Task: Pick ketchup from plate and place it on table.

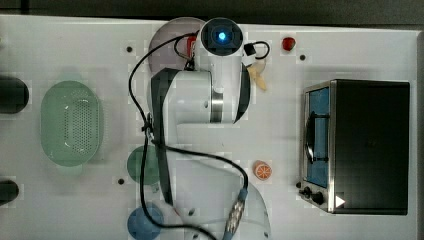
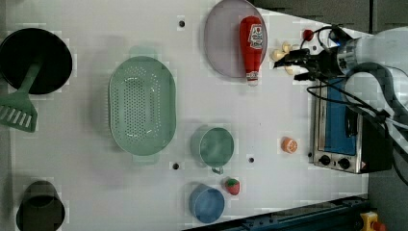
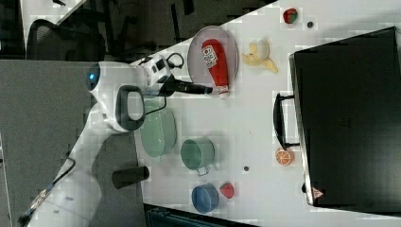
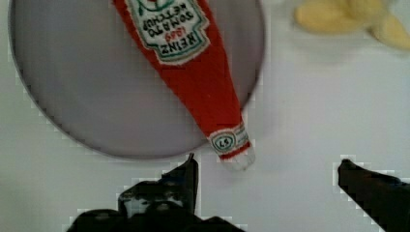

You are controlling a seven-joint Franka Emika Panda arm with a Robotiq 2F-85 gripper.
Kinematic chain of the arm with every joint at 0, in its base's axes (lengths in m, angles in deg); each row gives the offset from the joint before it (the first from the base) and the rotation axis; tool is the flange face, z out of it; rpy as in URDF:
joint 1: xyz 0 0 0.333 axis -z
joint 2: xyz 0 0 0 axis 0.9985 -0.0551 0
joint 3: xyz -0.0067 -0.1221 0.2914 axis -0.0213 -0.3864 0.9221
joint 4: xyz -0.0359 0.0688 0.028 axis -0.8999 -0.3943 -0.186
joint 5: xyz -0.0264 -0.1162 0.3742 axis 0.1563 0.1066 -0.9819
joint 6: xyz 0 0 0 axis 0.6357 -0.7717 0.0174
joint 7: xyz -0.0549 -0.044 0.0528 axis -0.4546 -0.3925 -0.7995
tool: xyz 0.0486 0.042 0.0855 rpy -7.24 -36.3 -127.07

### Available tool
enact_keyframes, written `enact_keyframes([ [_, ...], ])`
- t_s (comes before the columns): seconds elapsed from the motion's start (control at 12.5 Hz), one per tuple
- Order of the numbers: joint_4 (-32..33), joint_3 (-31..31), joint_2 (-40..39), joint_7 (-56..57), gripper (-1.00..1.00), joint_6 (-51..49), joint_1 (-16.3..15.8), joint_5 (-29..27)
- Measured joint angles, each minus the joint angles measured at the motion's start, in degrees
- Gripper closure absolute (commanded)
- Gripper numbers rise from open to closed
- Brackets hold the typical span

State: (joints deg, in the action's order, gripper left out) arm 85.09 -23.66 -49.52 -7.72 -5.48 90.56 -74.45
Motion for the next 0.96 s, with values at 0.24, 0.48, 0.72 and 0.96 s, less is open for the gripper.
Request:
enact_keyframes([
  [0.24, -5.09, 0.14, -6.81, 5.79, -1.00, 0.28, -0.26, -0.24],
  [0.48, -10.24, -0.19, -12.91, 7.64, -1.00, 1.71, -1.13, 1.73],
  [0.72, -14.27, -0.24, -17.72, 8.39, -1.00, 3.58, -2.11, 4.55],
  [0.96, -15.39, 0.10, -19.82, 8.95, -1.00, 6.55, -2.59, 6.23],
])
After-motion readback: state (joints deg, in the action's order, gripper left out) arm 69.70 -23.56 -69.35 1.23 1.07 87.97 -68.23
